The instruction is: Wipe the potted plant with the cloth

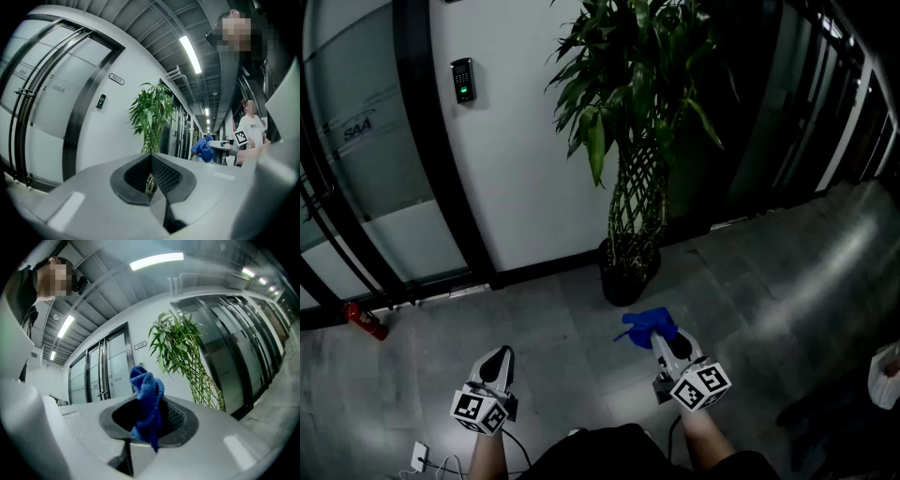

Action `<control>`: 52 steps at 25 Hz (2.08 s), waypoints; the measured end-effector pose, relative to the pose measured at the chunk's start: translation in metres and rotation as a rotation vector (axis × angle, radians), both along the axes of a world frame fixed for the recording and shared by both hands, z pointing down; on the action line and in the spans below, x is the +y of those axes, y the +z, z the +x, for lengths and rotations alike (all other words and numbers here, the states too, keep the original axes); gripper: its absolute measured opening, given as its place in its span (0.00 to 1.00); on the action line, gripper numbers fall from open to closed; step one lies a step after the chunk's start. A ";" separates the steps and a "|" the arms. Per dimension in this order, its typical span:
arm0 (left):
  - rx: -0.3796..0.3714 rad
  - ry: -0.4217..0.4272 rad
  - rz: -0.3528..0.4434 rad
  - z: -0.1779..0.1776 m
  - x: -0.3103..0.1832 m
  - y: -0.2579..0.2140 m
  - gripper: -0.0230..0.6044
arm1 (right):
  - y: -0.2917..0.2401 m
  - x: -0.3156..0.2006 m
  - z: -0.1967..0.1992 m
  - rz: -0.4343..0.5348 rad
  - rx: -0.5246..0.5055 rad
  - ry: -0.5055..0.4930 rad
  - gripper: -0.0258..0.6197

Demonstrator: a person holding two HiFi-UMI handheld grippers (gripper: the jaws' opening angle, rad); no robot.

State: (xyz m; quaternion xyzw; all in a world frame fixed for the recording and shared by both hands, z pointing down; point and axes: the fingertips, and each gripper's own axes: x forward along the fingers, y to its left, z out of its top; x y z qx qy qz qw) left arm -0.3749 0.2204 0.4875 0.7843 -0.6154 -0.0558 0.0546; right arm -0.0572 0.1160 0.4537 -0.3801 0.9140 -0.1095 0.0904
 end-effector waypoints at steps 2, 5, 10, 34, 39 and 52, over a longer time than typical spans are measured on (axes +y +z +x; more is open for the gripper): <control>-0.018 0.016 0.000 -0.004 -0.004 0.001 0.05 | 0.002 0.001 -0.012 0.006 0.007 -0.012 0.20; -0.027 0.038 0.006 -0.010 -0.016 0.001 0.05 | 0.003 -0.005 -0.029 0.013 0.010 -0.025 0.20; -0.032 0.045 -0.004 -0.014 -0.046 0.004 0.05 | -0.002 -0.039 -0.044 0.033 -0.003 -0.047 0.20; -0.103 0.138 0.077 0.056 -0.331 -0.043 0.05 | -0.136 -0.253 -0.062 0.383 -0.090 -0.268 0.20; -0.154 0.225 0.074 0.054 -0.394 -0.049 0.05 | -0.168 -0.259 -0.086 0.471 -0.091 -0.259 0.20; -0.209 0.545 0.216 0.080 -0.520 -0.138 0.05 | -0.243 -0.307 -0.165 0.548 -0.148 -0.055 0.20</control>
